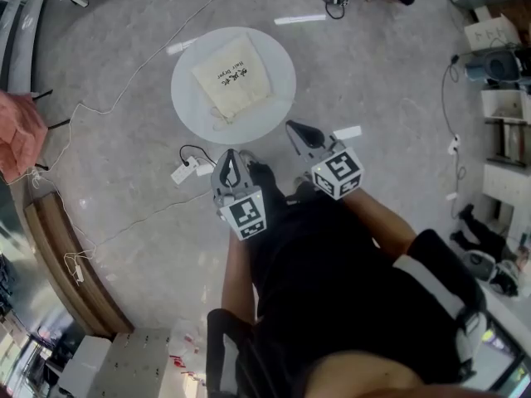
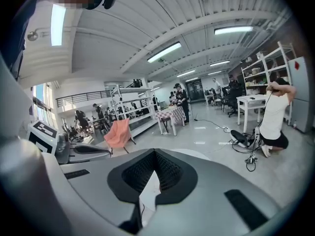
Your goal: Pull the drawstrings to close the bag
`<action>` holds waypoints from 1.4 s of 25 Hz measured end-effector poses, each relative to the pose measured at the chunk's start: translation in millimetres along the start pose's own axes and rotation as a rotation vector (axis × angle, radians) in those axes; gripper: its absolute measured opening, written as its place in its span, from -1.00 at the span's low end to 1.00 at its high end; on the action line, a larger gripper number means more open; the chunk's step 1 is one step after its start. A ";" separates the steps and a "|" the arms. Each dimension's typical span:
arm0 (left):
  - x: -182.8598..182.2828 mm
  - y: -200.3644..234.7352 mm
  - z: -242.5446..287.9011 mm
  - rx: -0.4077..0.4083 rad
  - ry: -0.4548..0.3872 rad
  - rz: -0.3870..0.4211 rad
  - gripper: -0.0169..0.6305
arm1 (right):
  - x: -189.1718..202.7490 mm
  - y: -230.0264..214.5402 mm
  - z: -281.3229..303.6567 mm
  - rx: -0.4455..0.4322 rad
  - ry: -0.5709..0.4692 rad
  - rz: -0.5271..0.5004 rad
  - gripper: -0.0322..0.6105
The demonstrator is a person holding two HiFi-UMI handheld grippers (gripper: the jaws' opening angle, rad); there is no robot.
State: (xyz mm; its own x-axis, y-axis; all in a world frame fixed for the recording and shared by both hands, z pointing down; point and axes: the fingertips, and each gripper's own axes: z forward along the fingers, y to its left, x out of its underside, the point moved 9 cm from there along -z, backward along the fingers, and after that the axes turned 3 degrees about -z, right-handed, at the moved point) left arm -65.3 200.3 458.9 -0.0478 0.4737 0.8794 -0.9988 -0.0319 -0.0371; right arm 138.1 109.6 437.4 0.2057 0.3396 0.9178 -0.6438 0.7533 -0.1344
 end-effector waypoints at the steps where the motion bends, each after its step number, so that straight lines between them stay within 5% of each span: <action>1: 1.4 8.1 7.1 0.011 0.009 0.002 -0.96 | -1.5 0.3 9.9 0.007 0.007 -0.002 -0.91; 12: 8.3 58.2 62.9 0.061 0.084 0.057 -0.96 | 4.4 -25.4 73.4 0.067 0.139 -0.036 -0.91; 17: 33.7 46.5 79.1 0.077 0.140 0.090 -0.96 | 16.6 -43.6 87.1 0.006 0.197 -0.087 -0.91; 24: 63.8 37.2 127.7 0.081 0.285 0.262 -0.96 | 38.8 -72.2 124.1 -0.101 0.376 -0.121 -0.73; 35: 133.1 39.6 203.3 0.231 0.521 0.494 -0.73 | 108.6 -113.9 171.7 -0.237 0.621 -0.194 -0.66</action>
State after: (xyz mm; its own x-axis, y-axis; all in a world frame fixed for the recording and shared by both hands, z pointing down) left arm -109.0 83.1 670.9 -0.5458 0.7095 0.4458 -0.8350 -0.5052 -0.2182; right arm 107.2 -36.1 616.6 0.7301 0.3925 0.5594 -0.3890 0.9118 -0.1320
